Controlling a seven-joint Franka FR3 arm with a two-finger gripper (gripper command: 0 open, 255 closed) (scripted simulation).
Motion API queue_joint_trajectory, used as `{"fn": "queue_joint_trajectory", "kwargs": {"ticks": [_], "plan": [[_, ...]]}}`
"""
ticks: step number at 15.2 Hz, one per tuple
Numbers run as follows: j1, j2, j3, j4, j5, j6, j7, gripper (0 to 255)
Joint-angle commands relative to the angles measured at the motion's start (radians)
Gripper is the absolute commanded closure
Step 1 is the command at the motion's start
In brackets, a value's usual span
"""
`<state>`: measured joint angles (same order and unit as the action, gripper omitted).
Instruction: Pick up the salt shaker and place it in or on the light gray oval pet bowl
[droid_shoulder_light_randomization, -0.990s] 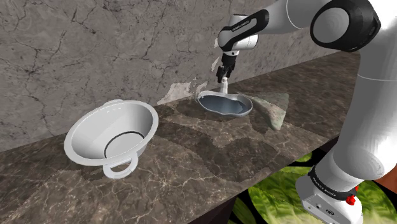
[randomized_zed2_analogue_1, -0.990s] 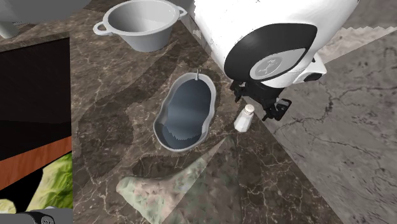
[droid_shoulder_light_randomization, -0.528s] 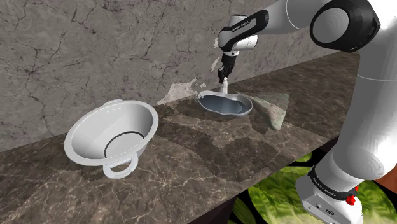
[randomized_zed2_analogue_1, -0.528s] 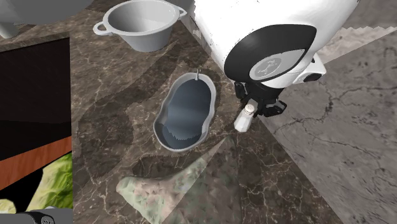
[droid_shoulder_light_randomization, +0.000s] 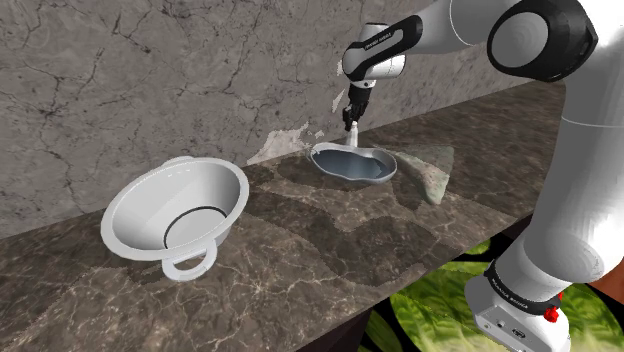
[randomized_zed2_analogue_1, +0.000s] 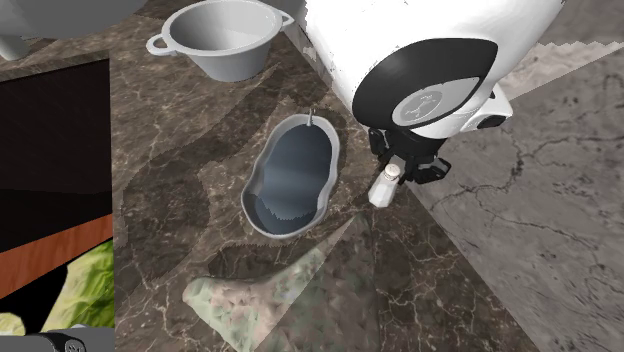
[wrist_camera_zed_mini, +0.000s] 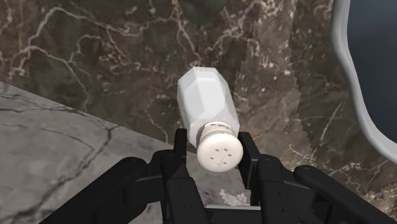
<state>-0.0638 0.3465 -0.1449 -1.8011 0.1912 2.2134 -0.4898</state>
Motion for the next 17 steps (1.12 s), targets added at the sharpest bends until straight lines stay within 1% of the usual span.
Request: {"fn": "queue_joint_trajectory", "kwargs": {"ticks": [1,17], "plan": [[0.000,-0.006,-0.001,0.005,-0.002,-0.011,0.002,255],[0.002,-0.075,-0.010,0.126,-0.030,-0.199,0.035,255]]}}
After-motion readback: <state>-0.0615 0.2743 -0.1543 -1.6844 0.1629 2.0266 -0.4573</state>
